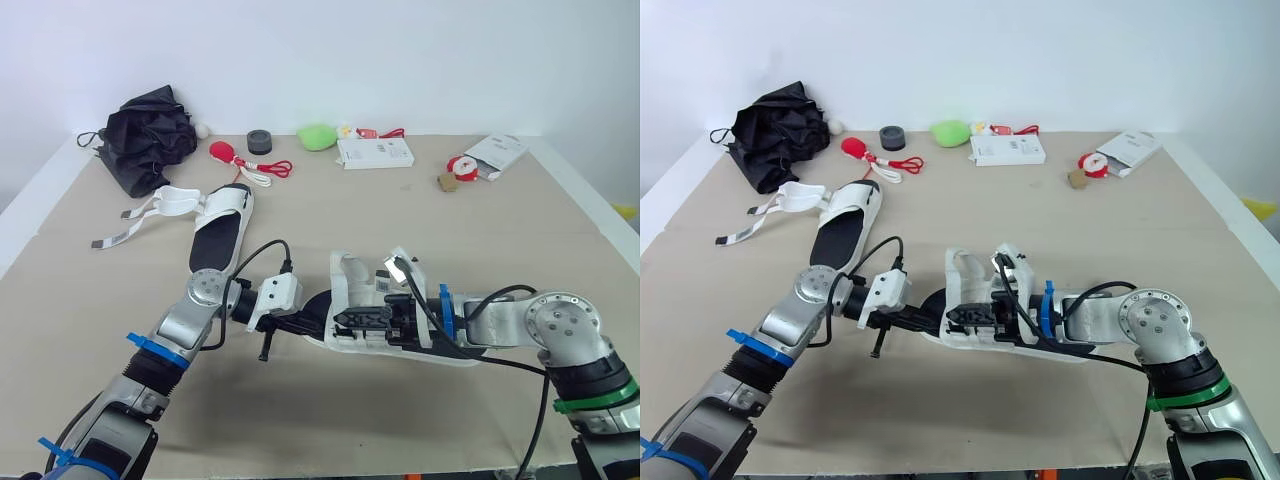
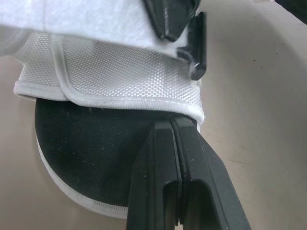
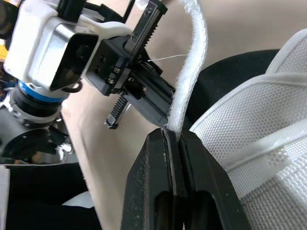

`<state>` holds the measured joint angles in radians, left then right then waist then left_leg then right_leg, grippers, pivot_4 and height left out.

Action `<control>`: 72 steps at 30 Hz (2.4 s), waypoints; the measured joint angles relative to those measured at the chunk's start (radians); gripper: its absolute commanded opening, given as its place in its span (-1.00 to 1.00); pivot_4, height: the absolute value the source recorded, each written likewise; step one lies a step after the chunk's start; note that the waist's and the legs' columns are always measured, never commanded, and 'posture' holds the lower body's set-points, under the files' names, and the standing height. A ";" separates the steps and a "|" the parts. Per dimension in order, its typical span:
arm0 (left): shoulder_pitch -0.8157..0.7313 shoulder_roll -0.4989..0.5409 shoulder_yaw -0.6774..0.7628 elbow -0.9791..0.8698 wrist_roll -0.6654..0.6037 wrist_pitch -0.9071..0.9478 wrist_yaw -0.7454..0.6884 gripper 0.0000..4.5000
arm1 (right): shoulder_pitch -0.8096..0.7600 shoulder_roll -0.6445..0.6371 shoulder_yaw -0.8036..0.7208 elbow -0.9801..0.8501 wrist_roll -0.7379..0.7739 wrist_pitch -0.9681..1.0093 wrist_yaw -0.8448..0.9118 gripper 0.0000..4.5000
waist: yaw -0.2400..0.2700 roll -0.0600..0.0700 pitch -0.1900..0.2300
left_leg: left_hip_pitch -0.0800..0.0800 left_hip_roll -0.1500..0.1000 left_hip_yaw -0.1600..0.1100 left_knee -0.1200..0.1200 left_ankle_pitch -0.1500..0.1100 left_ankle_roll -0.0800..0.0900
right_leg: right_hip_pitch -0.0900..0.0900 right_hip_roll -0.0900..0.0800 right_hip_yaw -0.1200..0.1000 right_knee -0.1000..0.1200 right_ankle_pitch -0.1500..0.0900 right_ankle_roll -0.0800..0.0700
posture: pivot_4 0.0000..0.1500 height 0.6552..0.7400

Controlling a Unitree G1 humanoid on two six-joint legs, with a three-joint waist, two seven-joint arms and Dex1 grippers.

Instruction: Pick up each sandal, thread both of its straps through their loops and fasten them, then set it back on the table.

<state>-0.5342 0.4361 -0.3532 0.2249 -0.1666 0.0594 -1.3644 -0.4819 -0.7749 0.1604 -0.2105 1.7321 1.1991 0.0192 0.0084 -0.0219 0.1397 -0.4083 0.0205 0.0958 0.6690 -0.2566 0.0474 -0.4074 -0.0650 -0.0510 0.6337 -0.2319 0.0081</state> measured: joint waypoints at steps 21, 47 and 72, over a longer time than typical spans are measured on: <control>0.004 0.000 -0.008 0.002 0.000 -0.013 0.001 -1.00 | -0.006 -0.044 0.039 -0.193 -0.288 0.046 0.218 -0.99 | 0.001 -0.002 -0.011 | 0.000 0.000 0.000 0.000 -0.003 0.000 | 0.001 0.000 0.000 -0.002 -0.002 0.001 | 1.00 1.00; 0.002 0.000 -0.023 0.009 -0.004 -0.016 -0.007 -1.00 | -0.029 0.000 0.055 -0.211 -0.653 0.083 0.501 -0.99 | 0.002 -0.006 -0.025 | 0.001 0.000 -0.004 -0.001 -0.007 -0.003 | 0.002 -0.003 -0.005 -0.002 -0.007 -0.004 | 1.00 1.00; 0.012 0.004 -0.028 0.003 -0.009 -0.015 0.004 -1.00 | 0.073 0.282 -0.279 -0.144 -0.613 0.346 0.286 -0.99 | 0.003 -0.002 -0.033 | 0.003 0.000 -0.005 -0.006 -0.008 -0.004 | 0.003 -0.004 -0.007 -0.003 -0.010 -0.006 | 1.00 1.00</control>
<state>-0.5219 0.4401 -0.3809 0.2281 -0.1755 0.0442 -1.3609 -0.4091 -0.4932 -0.1184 -0.3543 1.1188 1.5452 0.3053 0.0112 -0.0241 0.1070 -0.4058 0.0205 0.0906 0.6633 -0.2649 0.0429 -0.4044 -0.0686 -0.0579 0.6310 -0.2418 0.0019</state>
